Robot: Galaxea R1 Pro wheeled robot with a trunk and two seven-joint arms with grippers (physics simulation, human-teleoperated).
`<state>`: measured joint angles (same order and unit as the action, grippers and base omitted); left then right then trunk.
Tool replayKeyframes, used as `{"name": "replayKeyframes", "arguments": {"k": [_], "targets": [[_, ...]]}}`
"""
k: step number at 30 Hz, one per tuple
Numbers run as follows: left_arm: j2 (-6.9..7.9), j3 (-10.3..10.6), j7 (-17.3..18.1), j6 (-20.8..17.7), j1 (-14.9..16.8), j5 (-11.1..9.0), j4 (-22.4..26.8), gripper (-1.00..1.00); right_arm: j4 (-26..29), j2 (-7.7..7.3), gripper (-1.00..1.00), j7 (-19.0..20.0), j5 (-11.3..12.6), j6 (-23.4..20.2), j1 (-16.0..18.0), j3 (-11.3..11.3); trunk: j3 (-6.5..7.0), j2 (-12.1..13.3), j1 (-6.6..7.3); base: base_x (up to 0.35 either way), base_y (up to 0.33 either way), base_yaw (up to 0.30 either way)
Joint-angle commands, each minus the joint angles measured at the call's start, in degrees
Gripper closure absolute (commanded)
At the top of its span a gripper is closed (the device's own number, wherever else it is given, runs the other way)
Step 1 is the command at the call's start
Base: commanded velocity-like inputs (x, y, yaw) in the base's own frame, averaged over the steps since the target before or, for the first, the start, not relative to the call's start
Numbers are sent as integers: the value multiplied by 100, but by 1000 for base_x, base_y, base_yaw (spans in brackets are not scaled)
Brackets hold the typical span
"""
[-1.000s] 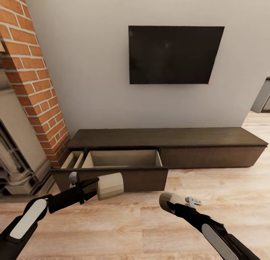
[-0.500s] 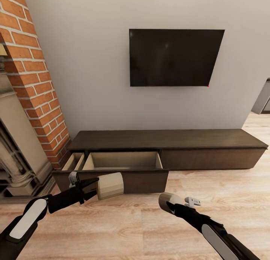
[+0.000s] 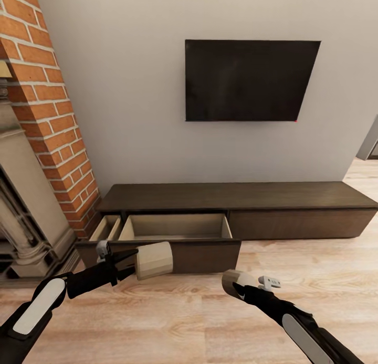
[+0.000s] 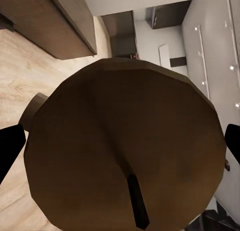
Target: Place each of the two pumpkins and all three candles from the living room inside a cabinet in the living room (use any cabinet), then make sure every cabinet is closed, and position the cauldron so it is next to a table in the living room.
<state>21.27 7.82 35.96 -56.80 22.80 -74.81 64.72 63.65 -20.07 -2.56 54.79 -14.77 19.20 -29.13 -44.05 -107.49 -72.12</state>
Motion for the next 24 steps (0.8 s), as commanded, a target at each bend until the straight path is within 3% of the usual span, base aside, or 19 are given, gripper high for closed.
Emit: {"name": "replayKeyframes", "arguments": {"k": [1,6,8,10,12,14,15,16,17,19,20,22,24], "targets": [[14,9,25,-16,5,-7,-3,100,13,-6,100,-39,44,-7,5,-14,-5,-3,1,4,40,0],[60,14,22,-16,-1,14,42,100,69,-6,100,-206,45,-163,5,-21,-5,-3,1,1,11,0],[107,15,12,-16,-3,46,95,100,247,2,100,-645,41,-493,5,-18,-5,-3,1,0,2,0],[225,38,-40,-11,-3,84,253,100,789,190,100,-1627,43,-910,9,-7,-5,-3,1,0,0,0],[301,69,-215,-4,-4,142,397,100,1330,541,100,-2584,61,-1274,15,6,-5,-3,1,0,0,0],[321,71,-727,3,-1,314,492,100,1667,962,100,-3527,74,-1834,46,19,-5,-3,1,0,0,0],[318,65,-1127,6,9,409,533,100,1730,1176,100,-3916,78,-2118,56,25,-5,-3,1,0,0,0],[299,55,-1828,8,29,497,711,100,1755,1462,100,-4360,77,-2447,67,38,-5,-3,1,0,0,0],[280,51,-2343,12,39,529,945,100,1759,1614,100,-4567,76,-2581,78,45,-5,-3,1,0,0,0],[181,64,-3527,23,50,569,1453,100,1753,1811,100,-4796,82,-2737,136,52,-5,-3,1,0,0,0],[53,75,-4211,28,53,586,1638,100,1735,1862,100,-4857,86,-2778,207,53,-5,-3,1,0,0,0],[-428,117,-5674,32,58,611,1839,100,1583,1917,100,-4908,104,-2828,417,52,-5,-3,1,0,0,0],[-1043,192,-7065,25,66,629,1936,100,1253,1942,100,-4929,103,-2845,608,45,-5,-3,1,0,0,0]]}}
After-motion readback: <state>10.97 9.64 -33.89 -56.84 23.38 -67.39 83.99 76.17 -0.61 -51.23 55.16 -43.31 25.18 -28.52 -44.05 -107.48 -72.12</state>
